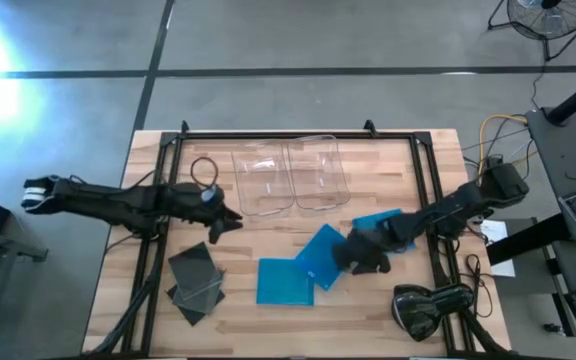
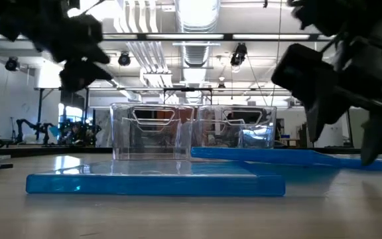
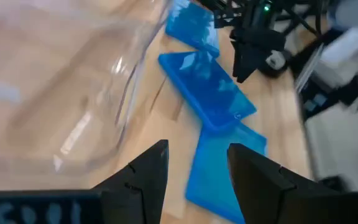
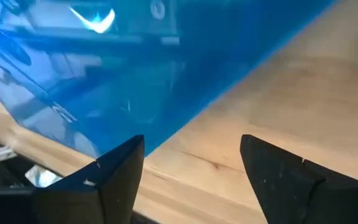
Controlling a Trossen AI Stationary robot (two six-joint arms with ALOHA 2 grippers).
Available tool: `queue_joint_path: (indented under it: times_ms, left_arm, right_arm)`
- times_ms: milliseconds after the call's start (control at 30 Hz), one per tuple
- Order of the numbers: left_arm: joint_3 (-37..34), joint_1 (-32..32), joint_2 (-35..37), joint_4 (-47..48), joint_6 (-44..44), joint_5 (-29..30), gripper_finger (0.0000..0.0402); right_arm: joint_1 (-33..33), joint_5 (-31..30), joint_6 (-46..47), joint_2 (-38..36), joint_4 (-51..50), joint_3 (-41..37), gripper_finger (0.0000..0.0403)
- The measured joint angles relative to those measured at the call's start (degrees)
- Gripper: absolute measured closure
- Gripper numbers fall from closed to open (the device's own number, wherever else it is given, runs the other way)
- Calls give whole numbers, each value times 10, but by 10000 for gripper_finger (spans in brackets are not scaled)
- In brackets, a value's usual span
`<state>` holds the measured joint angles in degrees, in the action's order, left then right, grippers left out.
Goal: Pick & place jewel cases by type
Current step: Put the middle blue CD case into the right transparent bin
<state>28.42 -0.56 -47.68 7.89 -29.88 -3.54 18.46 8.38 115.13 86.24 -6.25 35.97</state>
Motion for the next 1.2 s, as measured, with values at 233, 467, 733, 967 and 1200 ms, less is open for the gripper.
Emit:
queue_joint_path:
  times_ms: [233, 467, 733, 967, 1200]
  left_arm:
    - [123, 0, -161, 11, 141, 2, 255]
    - [223, 12, -330, 23, 179, -28, 255]
    - [341, 45, -504, 88, 200, -27, 255]
    - [409, 55, -596, 145, 229, 50, 255]
    - [435, 65, -633, 131, 224, 1, 255]
  right_arm:
    - [48, -144, 73, 27, 35, -8, 138]
    - [58, -220, 74, 76, 90, -6, 138]
    - [58, -307, 88, 108, 119, -5, 138]
    - [57, -383, 110, 113, 114, -5, 138]
    - [57, -434, 80, 114, 134, -9, 143]
